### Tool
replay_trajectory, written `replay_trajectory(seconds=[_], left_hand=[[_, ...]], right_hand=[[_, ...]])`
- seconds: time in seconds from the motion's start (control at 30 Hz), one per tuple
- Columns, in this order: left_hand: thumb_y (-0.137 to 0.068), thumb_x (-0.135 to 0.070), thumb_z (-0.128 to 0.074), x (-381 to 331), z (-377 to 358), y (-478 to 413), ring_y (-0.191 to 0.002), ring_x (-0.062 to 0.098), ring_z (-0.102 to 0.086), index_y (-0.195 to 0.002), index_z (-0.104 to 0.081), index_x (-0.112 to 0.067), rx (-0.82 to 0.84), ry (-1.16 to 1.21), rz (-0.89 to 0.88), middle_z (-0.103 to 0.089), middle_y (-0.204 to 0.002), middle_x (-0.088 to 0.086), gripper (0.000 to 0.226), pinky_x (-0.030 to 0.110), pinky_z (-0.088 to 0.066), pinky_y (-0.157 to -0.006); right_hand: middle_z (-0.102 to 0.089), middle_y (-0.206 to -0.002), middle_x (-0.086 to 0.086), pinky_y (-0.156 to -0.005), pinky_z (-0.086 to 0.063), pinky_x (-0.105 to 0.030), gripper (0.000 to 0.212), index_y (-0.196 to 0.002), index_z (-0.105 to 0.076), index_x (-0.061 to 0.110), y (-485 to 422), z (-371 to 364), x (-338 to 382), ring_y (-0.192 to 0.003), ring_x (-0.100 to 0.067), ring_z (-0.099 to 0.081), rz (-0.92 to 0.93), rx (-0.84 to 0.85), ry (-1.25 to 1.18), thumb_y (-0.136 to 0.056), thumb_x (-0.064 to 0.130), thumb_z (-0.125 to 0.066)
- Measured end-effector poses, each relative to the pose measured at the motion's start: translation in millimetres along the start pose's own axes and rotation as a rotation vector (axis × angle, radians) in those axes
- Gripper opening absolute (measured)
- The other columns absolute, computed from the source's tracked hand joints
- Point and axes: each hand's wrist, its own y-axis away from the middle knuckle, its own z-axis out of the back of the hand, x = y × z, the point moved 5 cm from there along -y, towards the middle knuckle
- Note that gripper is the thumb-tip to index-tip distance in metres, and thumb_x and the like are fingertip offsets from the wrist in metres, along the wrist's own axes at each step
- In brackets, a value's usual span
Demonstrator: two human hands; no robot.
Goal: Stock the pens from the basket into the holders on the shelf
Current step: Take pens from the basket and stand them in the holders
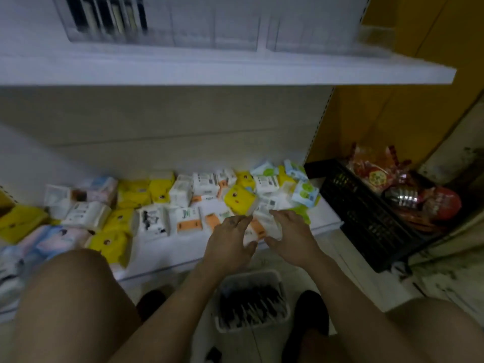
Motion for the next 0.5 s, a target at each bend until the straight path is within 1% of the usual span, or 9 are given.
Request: replay_trajectory(seconds=[0.1, 0.13, 0.2, 0.27, 0.33, 0.37, 0.43, 0.5], left_hand=[[-0.09, -0.04, -0.057, 21, -41, 19, -0.136, 0.022, -0.036, -0.148, -0.034, -0.019, 0.09, 0.008, 0.05, -0.04, -0.149, 0.003, 0.066, 0.032, -0.033, -0.106], [-0.089, -0.04, -0.058, 30, -53, 25, -0.134, 0.023, -0.039, -0.147, -0.036, -0.018, 0.107, 0.014, 0.08, -0.041, -0.148, 0.004, 0.066, 0.032, -0.035, -0.105], [-0.088, -0.039, -0.06, 47, -79, 35, -0.128, 0.025, -0.045, -0.144, -0.04, -0.018, 0.144, 0.035, 0.168, -0.044, -0.145, 0.005, 0.063, 0.034, -0.044, -0.099], [-0.09, -0.036, -0.058, 58, -106, 43, -0.12, 0.025, -0.051, -0.141, -0.043, -0.015, 0.221, 0.061, 0.25, -0.048, -0.14, 0.007, 0.057, 0.036, -0.05, -0.091], [-0.093, -0.034, -0.055, 64, -133, 51, -0.113, 0.026, -0.055, -0.137, -0.046, -0.013, 0.315, 0.114, 0.335, -0.053, -0.132, 0.01, 0.05, 0.035, -0.052, -0.086], [-0.093, -0.034, -0.055, 66, -145, 56, -0.11, 0.027, -0.056, -0.137, -0.045, -0.014, 0.362, 0.132, 0.376, -0.053, -0.13, 0.011, 0.049, 0.034, -0.052, -0.084], [-0.092, -0.032, -0.056, 70, -168, 65, -0.106, 0.027, -0.059, -0.137, -0.045, -0.016, 0.432, 0.135, 0.416, -0.056, -0.127, 0.012, 0.049, 0.033, -0.052, -0.081], [-0.092, -0.03, -0.056, 75, -189, 71, -0.097, 0.024, -0.061, -0.126, -0.055, -0.016, 0.484, 0.143, 0.426, -0.063, -0.116, 0.009, 0.037, 0.031, -0.052, -0.077]], right_hand=[[-0.036, -0.147, -0.002, -0.105, -0.036, -0.039, 0.066, -0.147, -0.034, 0.024, 6, -47, -21, -0.133, -0.027, -0.035, -0.03, 0.111, 0.01, -0.089, 0.04, -0.062], [-0.039, -0.145, -0.002, -0.104, -0.037, -0.038, 0.063, -0.145, -0.037, 0.024, 10, -66, -28, -0.132, -0.027, -0.037, -0.037, 0.142, 0.015, -0.09, 0.04, -0.061], [-0.043, -0.144, -0.004, -0.104, -0.039, -0.036, 0.054, -0.141, -0.043, 0.023, 23, -108, -45, -0.131, -0.026, -0.04, -0.075, 0.241, 0.025, -0.091, 0.04, -0.057], [-0.041, -0.145, -0.008, -0.109, -0.036, -0.038, 0.051, -0.141, -0.043, 0.018, 43, -151, -60, -0.131, -0.028, -0.04, -0.167, 0.363, -0.046, -0.094, 0.036, -0.055], [-0.043, -0.144, -0.01, -0.114, -0.03, -0.04, 0.053, -0.143, -0.041, 0.014, 57, -184, -70, -0.133, -0.027, -0.04, -0.243, 0.445, -0.105, -0.096, 0.032, -0.057], [-0.045, -0.143, -0.009, -0.113, -0.032, -0.04, 0.053, -0.143, -0.041, 0.013, 60, -196, -74, -0.131, -0.027, -0.043, -0.263, 0.477, -0.12, -0.096, 0.031, -0.056], [-0.049, -0.141, -0.01, -0.106, -0.04, -0.039, 0.051, -0.143, -0.042, 0.011, 61, -211, -78, -0.125, -0.027, -0.048, -0.285, 0.507, -0.151, -0.097, 0.028, -0.056], [-0.053, -0.136, -0.011, -0.1, -0.045, -0.039, 0.048, -0.139, -0.047, 0.009, 55, -217, -83, -0.12, -0.029, -0.052, -0.3, 0.49, -0.159, -0.095, 0.025, -0.059]])
